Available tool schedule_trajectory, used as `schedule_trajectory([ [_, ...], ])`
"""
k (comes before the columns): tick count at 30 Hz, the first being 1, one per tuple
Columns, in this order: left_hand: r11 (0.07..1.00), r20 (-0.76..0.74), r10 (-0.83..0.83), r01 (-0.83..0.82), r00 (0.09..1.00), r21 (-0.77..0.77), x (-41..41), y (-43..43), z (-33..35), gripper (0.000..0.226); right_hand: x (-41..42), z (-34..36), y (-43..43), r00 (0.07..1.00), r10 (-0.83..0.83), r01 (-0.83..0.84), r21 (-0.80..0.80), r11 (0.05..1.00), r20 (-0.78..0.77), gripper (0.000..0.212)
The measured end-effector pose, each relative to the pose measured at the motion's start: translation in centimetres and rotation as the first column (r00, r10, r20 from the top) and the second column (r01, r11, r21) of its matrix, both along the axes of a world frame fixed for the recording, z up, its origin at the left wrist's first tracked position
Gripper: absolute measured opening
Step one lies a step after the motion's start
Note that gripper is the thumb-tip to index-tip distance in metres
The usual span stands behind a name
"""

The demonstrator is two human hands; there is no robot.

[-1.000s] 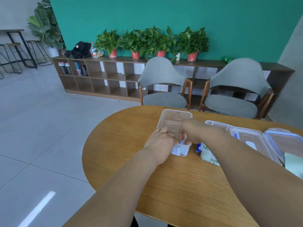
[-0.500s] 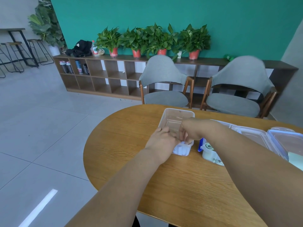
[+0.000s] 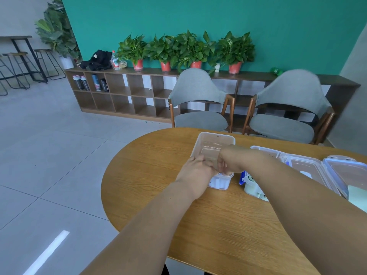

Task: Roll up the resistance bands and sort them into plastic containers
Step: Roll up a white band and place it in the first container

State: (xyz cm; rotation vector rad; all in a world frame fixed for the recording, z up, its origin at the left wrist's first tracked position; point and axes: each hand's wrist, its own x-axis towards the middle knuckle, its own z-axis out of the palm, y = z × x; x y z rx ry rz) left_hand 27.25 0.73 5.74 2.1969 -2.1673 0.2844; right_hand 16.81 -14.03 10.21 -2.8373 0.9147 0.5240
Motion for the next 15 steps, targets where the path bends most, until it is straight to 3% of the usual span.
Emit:
schedule_trajectory([
  [8, 1.000, -0.021, 0.010, -0.010, 1.000, 0.000, -0.09, 0.02, 0.09, 0.053, 0.15, -0.41, 0.08, 0.999, -0.015, 0.021, -0.161, 0.987, 0.040, 0.015],
  [15, 1.000, -0.040, 0.001, -0.001, 0.999, -0.003, -0.02, -0.16, 0.01, 0.049, -0.33, -0.36, -0.44, 0.997, -0.031, 0.036, -0.062, 0.997, 0.076, 0.020],
])
